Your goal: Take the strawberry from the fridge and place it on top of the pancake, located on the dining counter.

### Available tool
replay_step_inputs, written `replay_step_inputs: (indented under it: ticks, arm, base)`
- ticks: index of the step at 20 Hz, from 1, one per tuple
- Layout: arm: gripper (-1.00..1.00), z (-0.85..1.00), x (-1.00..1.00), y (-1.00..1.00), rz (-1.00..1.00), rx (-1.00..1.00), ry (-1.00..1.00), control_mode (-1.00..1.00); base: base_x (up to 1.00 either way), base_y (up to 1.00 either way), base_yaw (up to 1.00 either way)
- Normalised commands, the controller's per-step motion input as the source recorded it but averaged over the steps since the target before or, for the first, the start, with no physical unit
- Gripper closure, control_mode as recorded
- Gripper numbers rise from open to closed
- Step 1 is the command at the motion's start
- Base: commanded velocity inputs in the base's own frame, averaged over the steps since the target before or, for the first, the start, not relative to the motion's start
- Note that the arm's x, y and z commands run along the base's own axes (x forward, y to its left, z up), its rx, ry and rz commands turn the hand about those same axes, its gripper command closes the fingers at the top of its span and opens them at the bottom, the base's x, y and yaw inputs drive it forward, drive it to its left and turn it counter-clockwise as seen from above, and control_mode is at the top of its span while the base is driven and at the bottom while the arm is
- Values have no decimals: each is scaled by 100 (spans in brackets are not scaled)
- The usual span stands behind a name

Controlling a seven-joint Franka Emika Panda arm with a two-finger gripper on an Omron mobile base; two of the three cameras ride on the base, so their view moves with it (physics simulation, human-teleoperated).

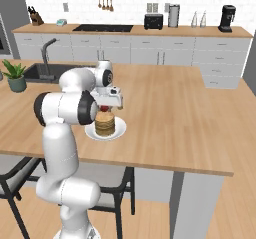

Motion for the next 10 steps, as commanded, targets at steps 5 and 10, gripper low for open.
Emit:
replay_step_inputs:
  ticks: [5,10]
  arm:
    - [100,0,-26,0,0,0,-7,-100]
    - [100,-15,-1,0,0,0,-16,-100]
  base:
    - [0,0,0]
    - [0,0,0]
